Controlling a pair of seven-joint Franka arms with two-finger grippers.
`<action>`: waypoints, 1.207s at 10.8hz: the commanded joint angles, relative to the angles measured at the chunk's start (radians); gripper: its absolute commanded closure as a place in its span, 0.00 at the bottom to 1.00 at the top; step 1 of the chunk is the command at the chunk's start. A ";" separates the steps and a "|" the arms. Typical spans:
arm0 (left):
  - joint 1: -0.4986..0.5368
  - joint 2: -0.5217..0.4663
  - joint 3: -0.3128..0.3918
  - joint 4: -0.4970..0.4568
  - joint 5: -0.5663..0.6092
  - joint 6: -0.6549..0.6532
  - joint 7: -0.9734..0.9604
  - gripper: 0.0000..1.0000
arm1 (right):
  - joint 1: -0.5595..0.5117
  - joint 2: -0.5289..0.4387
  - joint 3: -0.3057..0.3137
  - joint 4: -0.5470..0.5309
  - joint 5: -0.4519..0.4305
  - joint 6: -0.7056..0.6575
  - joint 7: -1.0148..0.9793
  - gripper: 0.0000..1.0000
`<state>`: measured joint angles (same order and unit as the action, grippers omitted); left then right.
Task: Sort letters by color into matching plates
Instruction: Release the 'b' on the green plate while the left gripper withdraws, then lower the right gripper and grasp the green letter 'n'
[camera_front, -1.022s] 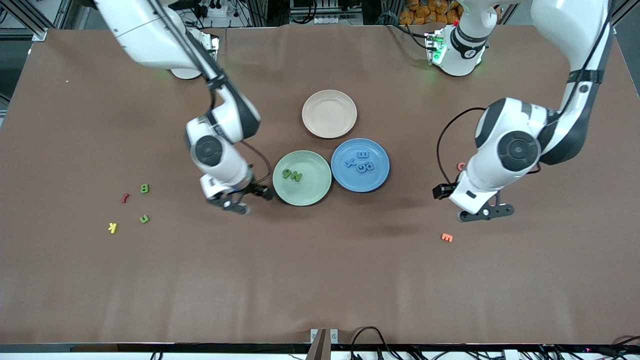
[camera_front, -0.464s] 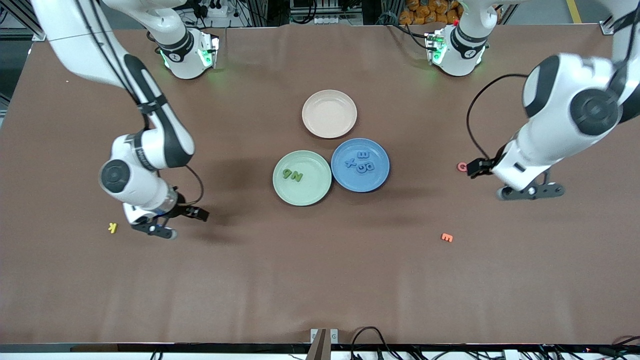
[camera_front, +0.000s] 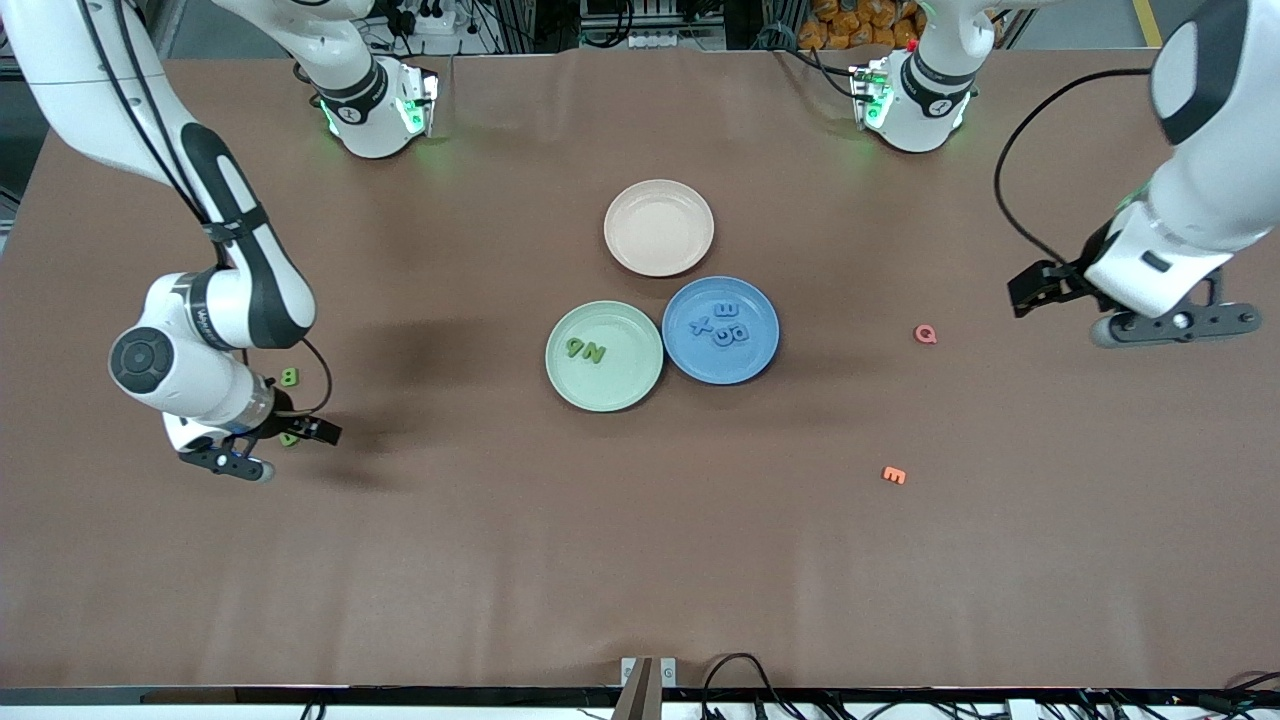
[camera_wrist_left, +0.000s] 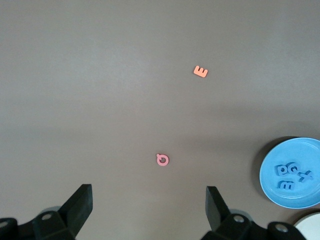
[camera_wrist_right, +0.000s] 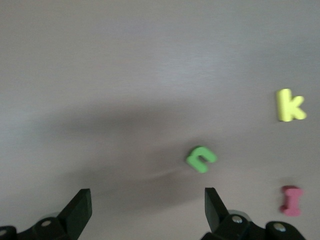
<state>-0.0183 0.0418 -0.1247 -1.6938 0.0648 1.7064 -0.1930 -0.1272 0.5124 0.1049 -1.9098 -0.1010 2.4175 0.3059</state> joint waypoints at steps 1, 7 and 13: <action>-0.026 -0.022 0.043 0.057 -0.010 -0.054 0.027 0.00 | -0.052 0.011 0.021 -0.012 -0.045 0.017 -0.007 0.00; -0.023 -0.074 0.053 0.094 -0.013 -0.113 0.129 0.00 | -0.107 0.067 0.029 -0.011 -0.094 0.112 -0.007 0.00; 0.006 -0.044 0.048 0.095 -0.063 -0.090 0.121 0.00 | -0.111 0.100 0.032 -0.011 -0.097 0.170 -0.007 0.01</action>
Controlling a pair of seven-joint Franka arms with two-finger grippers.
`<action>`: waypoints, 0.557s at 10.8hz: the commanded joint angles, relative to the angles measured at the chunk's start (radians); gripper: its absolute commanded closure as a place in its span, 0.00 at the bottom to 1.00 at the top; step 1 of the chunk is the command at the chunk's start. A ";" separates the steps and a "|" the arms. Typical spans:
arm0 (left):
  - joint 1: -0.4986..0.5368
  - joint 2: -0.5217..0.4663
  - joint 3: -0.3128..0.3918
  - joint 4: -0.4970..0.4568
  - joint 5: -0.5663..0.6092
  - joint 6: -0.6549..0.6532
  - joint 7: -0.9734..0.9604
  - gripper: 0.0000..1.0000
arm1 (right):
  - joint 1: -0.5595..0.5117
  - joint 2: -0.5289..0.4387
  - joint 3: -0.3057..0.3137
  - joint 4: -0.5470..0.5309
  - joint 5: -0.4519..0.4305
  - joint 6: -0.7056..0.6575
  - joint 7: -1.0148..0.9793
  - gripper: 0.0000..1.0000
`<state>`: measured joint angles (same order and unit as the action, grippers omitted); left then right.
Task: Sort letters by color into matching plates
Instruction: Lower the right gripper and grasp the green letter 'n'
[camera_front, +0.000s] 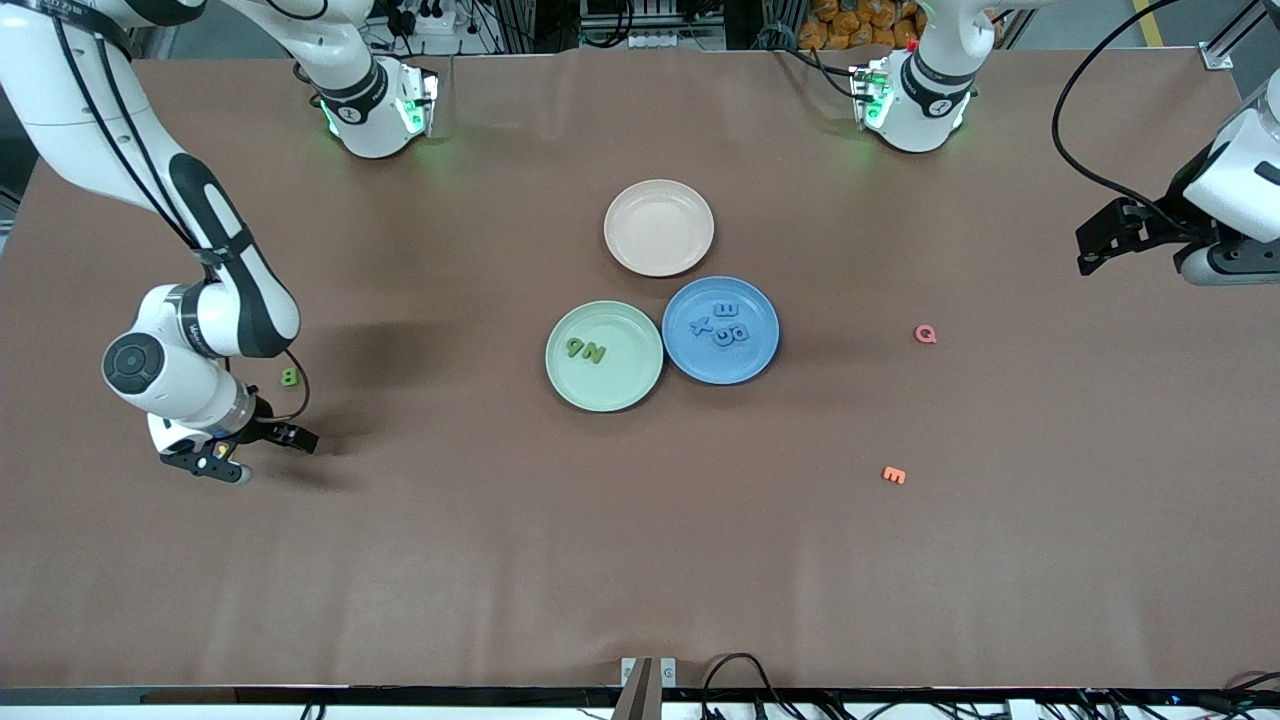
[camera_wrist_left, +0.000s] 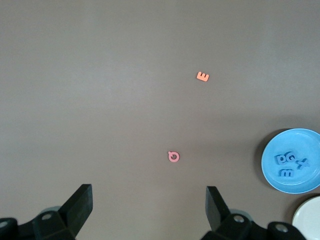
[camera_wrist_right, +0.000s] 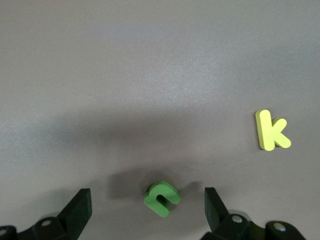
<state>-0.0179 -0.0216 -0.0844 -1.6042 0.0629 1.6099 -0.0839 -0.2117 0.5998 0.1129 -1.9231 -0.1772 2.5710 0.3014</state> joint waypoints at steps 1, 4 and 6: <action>0.009 0.037 0.009 0.006 -0.081 0.022 0.013 0.00 | -0.032 0.014 0.024 0.003 -0.028 0.017 -0.002 0.02; 0.055 0.038 0.011 0.004 -0.123 0.058 0.024 0.00 | -0.052 0.015 0.037 0.001 -0.050 0.018 -0.002 0.09; 0.052 0.035 0.005 0.004 -0.126 0.067 0.023 0.00 | -0.052 0.015 0.037 0.001 -0.051 0.018 -0.002 0.17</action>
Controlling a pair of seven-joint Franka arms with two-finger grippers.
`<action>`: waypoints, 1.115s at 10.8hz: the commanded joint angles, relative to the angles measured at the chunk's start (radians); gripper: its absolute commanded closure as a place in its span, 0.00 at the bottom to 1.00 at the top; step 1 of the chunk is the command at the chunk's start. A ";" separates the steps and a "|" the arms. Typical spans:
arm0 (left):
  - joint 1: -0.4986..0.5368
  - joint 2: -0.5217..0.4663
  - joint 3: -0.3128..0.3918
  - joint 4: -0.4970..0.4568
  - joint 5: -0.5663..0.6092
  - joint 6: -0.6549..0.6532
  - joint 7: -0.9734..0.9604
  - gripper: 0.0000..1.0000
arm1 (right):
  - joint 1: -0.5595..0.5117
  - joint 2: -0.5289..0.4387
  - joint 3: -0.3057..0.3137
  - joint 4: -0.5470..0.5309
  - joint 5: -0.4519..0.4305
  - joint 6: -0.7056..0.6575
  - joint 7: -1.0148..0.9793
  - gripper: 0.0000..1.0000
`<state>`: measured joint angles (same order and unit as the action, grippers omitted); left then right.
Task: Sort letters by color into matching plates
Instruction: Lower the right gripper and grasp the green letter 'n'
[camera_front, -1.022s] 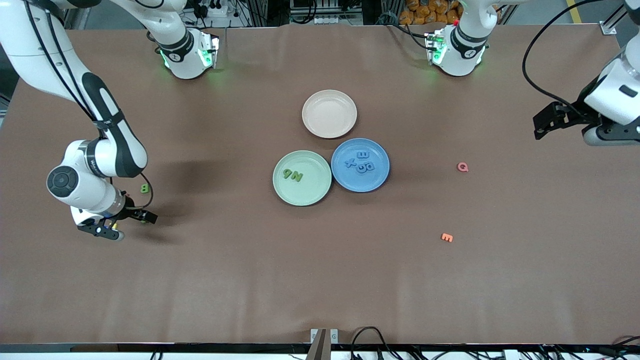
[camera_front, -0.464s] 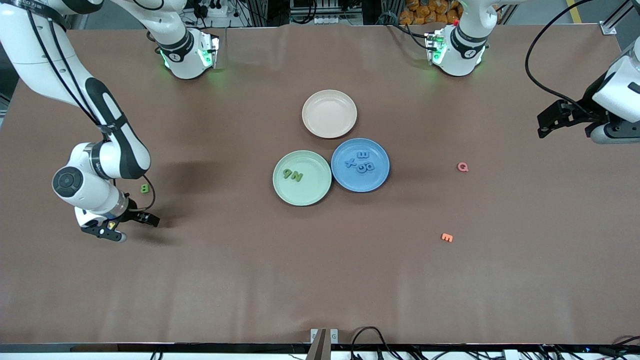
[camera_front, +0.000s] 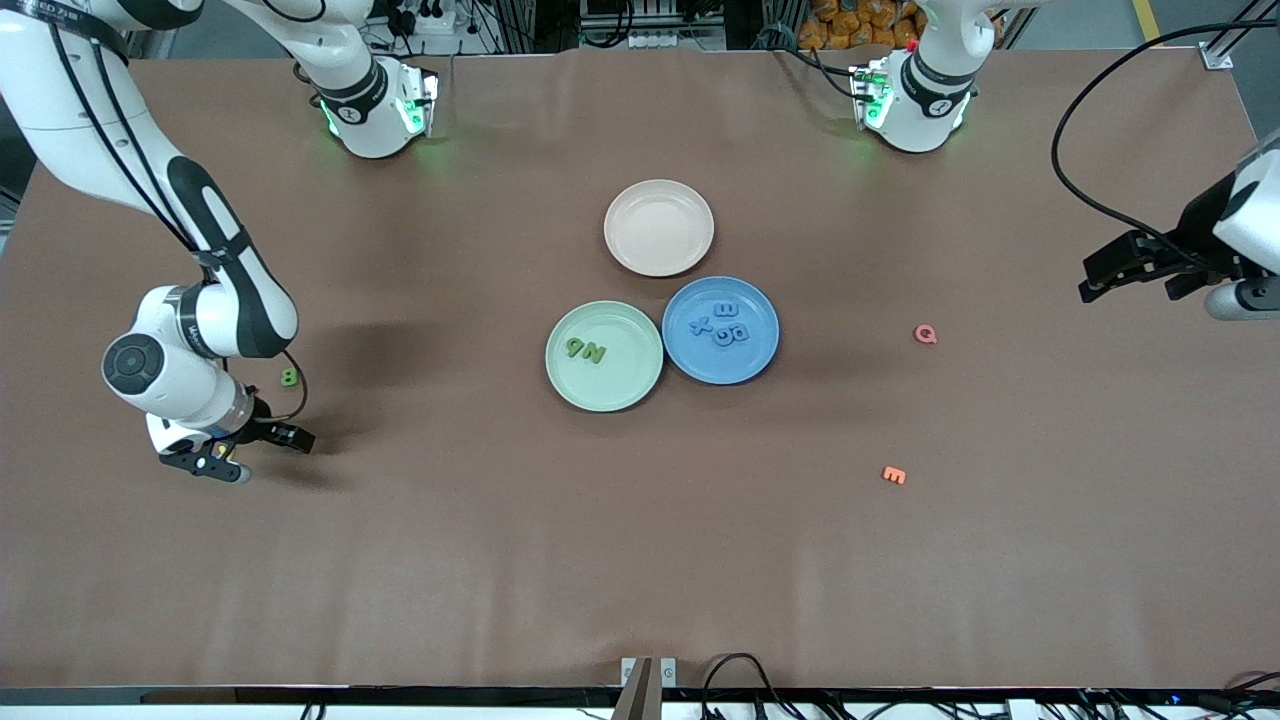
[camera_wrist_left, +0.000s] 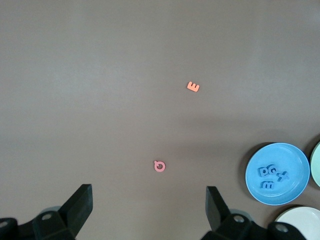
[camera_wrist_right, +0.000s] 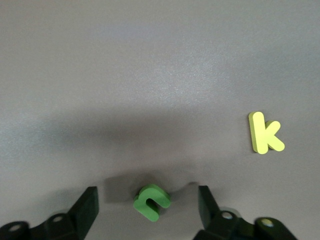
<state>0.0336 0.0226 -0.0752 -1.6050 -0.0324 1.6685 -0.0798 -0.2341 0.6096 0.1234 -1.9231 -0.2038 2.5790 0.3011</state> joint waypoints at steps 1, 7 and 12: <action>-0.003 -0.015 -0.009 -0.001 -0.030 0.007 0.018 0.00 | -0.031 0.007 0.027 0.001 -0.035 0.010 -0.002 0.23; 0.005 -0.006 -0.008 0.002 -0.023 0.011 0.018 0.00 | -0.031 0.007 0.027 -0.002 -0.040 0.010 -0.002 0.59; 0.003 -0.006 -0.006 0.004 -0.017 0.013 0.018 0.00 | -0.034 0.006 0.033 -0.005 -0.042 0.010 -0.004 0.69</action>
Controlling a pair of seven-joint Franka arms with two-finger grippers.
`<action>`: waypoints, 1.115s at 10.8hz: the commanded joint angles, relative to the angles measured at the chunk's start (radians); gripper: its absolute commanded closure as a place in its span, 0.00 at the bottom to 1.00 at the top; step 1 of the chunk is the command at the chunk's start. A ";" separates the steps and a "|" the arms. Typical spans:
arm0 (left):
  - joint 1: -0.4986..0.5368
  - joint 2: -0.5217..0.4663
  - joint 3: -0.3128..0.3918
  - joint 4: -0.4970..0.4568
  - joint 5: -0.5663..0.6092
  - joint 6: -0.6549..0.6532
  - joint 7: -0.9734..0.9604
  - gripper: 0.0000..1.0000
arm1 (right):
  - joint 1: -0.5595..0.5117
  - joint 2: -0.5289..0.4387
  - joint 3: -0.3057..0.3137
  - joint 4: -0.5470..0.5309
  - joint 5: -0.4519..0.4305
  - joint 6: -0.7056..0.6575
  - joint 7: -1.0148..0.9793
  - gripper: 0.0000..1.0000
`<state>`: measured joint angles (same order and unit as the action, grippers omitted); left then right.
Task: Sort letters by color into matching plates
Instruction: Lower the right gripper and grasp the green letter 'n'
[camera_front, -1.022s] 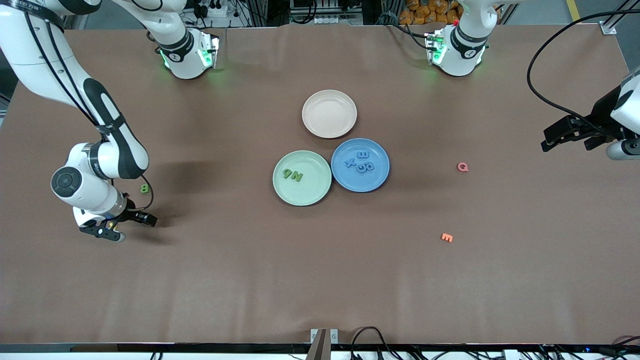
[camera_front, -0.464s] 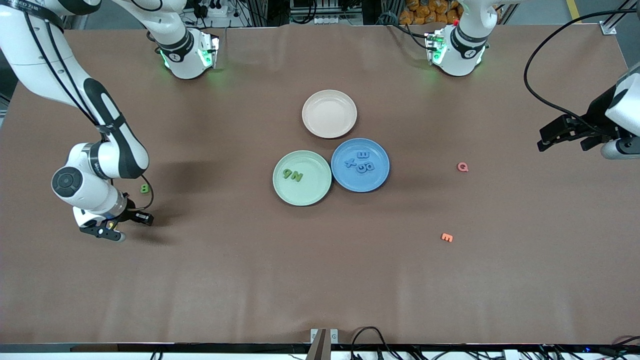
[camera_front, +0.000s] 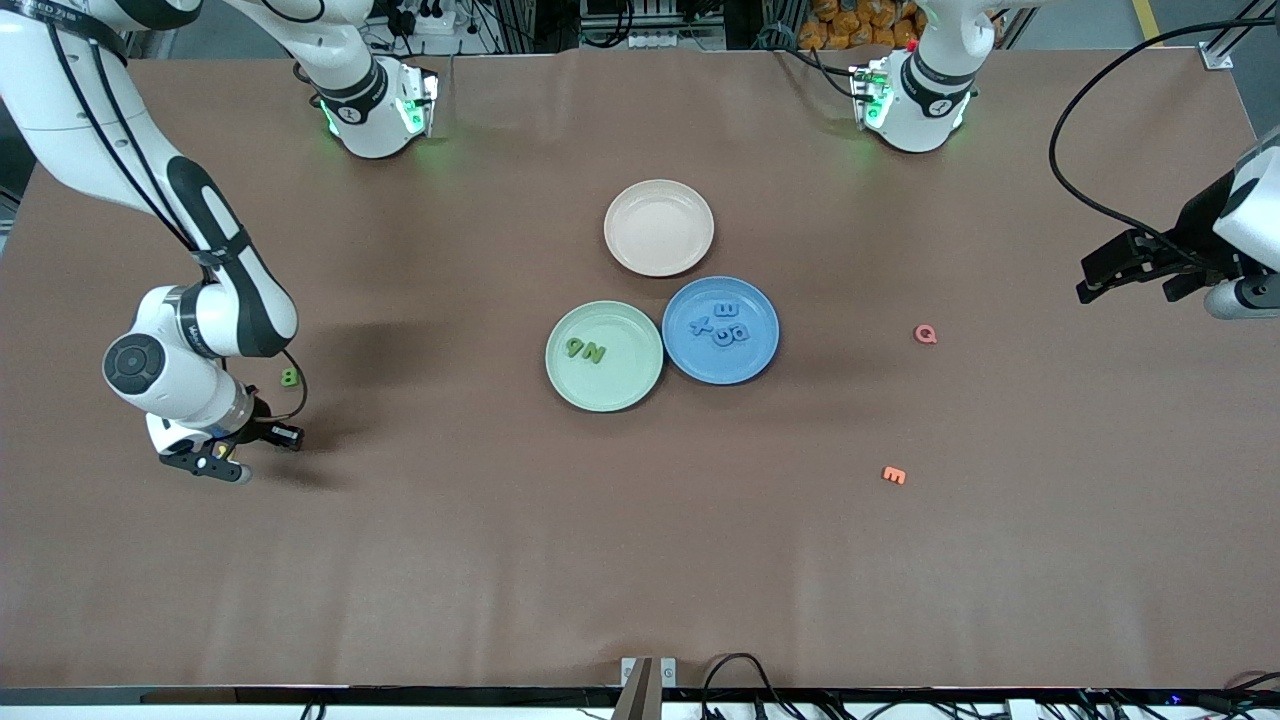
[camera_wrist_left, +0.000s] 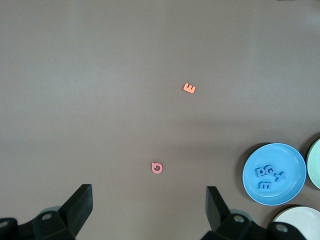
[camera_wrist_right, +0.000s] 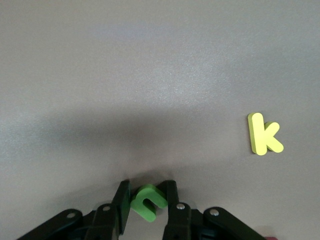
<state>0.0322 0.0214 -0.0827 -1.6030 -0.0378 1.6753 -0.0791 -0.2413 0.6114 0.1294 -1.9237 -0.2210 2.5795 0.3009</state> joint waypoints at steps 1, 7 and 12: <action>0.006 -0.005 0.001 0.001 -0.013 0.007 0.018 0.00 | -0.029 0.004 0.029 -0.005 -0.023 0.008 -0.003 0.71; 0.003 -0.006 0.001 0.003 -0.016 0.014 0.004 0.00 | -0.036 -0.016 0.052 0.003 -0.024 -0.002 -0.003 0.77; 0.003 -0.005 0.000 0.001 -0.014 0.040 0.004 0.00 | -0.024 -0.067 0.110 0.003 -0.020 -0.062 0.012 0.77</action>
<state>0.0319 0.0214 -0.0824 -1.6029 -0.0378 1.7021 -0.0791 -0.2501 0.5919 0.2012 -1.9072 -0.2225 2.5602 0.3015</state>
